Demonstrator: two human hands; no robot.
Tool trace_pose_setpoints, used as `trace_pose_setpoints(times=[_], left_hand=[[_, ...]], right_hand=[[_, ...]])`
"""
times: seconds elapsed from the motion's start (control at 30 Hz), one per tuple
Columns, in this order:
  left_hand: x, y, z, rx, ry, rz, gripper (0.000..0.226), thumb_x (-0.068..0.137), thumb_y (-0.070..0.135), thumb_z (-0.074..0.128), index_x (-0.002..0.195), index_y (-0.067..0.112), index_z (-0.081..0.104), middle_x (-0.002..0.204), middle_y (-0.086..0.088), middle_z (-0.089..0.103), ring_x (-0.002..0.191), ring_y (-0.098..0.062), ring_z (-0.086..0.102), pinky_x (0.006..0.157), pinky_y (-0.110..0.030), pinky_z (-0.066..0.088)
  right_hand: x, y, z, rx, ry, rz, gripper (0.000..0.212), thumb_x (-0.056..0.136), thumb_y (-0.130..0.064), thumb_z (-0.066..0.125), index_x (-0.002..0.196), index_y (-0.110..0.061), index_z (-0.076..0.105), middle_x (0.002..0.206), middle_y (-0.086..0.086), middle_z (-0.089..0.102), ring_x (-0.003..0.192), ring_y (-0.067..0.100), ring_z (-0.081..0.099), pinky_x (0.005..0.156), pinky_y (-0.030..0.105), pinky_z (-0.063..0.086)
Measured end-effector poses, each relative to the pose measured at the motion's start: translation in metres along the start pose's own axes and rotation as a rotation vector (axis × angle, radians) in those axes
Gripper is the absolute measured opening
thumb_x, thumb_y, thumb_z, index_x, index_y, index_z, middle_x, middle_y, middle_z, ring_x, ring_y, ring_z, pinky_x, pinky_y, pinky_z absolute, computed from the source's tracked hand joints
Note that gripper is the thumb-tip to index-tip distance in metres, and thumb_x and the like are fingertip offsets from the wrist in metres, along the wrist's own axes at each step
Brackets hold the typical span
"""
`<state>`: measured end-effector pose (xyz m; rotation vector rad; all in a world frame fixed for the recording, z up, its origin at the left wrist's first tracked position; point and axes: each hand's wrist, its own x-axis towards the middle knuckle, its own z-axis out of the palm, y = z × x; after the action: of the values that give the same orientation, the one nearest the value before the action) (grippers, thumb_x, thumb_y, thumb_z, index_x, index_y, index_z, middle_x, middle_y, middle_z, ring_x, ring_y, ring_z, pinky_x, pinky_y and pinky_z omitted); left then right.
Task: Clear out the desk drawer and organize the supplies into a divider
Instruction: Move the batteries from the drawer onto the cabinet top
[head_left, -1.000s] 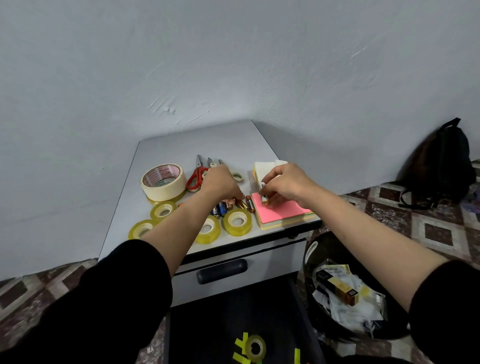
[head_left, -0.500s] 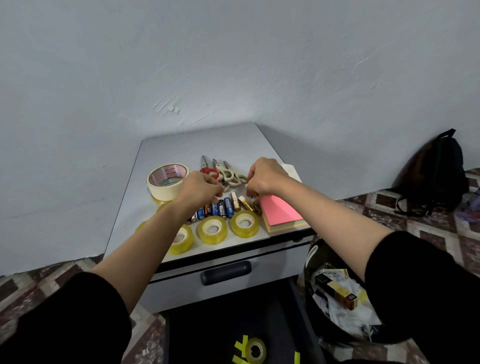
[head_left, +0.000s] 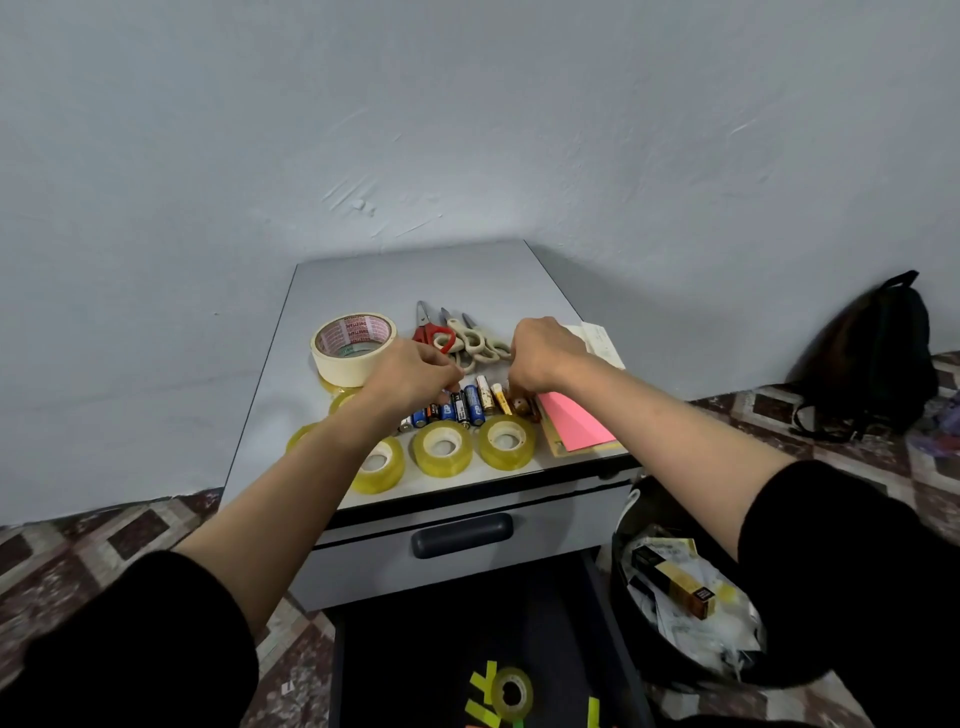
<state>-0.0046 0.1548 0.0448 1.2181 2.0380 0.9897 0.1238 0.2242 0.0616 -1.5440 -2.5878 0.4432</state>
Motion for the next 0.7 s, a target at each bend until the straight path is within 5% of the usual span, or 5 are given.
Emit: trace_pose_setpoints(times=[0.13,0.33,0.53,0.7], left_hand=[[-0.002,0.000,0.002,0.010,0.001,-0.001,0.010,0.090,0.016,0.060,0.092,0.008,0.067,0.084,-0.004,0.067,0.056,-0.004,0.055,0.044,-0.009,0.037],[-0.005,0.000,-0.001,-0.012,-0.009,-0.016,0.012,0.091,0.014,0.059,0.096,0.006,0.066,0.084,-0.005,0.066,0.059,-0.006,0.055,0.039,-0.006,0.037],[-0.010,0.000,0.000,-0.014,-0.013,0.011,0.012,0.090,0.015,0.060,0.094,0.006,0.067,0.082,-0.004,0.066,0.058,-0.005,0.055,0.042,-0.006,0.039],[-0.014,-0.001,0.001,0.010,-0.022,0.034,0.011,0.090,0.017,0.060,0.092,0.010,0.067,0.079,0.000,0.065,0.062,-0.006,0.055,0.056,-0.015,0.043]], right_hand=[[0.001,-0.002,0.003,-0.006,0.041,0.000,0.010,0.084,-0.004,0.057,0.093,-0.005,0.060,0.108,0.015,0.059,0.088,0.031,0.055,0.067,0.029,0.038],[0.006,0.002,-0.002,0.002,0.056,-0.022,0.006,0.082,-0.003,0.058,0.080,-0.008,0.056,0.087,0.009,0.051,0.077,0.027,0.049,0.064,0.028,0.037],[-0.002,0.009,-0.012,-0.276,-0.094,-0.203,0.036,0.075,-0.023,0.075,0.110,-0.015,0.068,0.111,0.006,0.063,0.100,0.024,0.058,0.071,0.026,0.042],[-0.008,0.011,-0.003,-0.411,-0.086,-0.232,0.030,0.079,-0.019,0.070,0.108,-0.013,0.062,0.109,0.009,0.059,0.087,0.023,0.052,0.067,0.027,0.038]])
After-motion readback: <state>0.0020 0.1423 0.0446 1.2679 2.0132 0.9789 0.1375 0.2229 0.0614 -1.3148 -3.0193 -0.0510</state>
